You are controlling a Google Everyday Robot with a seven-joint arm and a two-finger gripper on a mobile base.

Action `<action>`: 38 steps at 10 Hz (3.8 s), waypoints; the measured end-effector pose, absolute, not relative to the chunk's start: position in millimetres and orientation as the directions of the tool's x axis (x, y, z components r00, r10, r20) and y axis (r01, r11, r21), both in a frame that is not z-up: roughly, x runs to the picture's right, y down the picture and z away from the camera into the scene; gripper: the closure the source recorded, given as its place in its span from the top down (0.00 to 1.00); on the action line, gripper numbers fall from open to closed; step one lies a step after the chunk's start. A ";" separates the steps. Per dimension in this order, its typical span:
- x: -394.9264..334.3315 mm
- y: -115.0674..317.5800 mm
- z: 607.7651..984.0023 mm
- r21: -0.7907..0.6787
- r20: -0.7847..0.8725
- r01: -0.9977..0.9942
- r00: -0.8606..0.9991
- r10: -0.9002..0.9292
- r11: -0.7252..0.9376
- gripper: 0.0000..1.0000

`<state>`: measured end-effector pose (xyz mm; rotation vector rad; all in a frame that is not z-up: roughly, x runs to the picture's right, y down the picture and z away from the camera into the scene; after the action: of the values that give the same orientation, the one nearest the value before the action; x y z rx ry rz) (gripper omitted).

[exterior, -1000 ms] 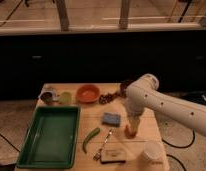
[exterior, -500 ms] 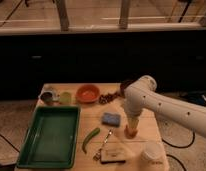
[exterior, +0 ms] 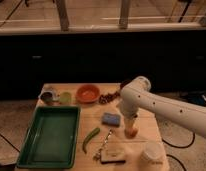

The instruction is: Wipe tray with sponge

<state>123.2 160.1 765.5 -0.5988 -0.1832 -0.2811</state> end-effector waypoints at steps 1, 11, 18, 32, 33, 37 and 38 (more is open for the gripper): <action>119.9 160.5 769.8 -0.526 0.263 0.328 0.940 -0.217 0.785 0.80; 105.3 165.4 805.3 -0.532 0.333 0.399 0.910 -0.249 0.747 0.80; 97.8 170.6 825.0 -0.545 0.363 0.411 0.901 -0.235 0.731 0.80; 100.2 185.4 849.5 -0.584 0.376 0.397 0.905 -0.197 0.708 0.75; 100.3 185.6 850.3 -0.586 0.376 0.396 0.906 -0.195 0.707 0.75; 101.5 187.3 853.8 -0.597 0.376 0.392 0.908 -0.187 0.700 0.69; 101.6 187.3 854.1 -0.599 0.375 0.390 0.908 -0.185 0.700 0.69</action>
<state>101.6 187.3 854.1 -0.7296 -0.2983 -0.3260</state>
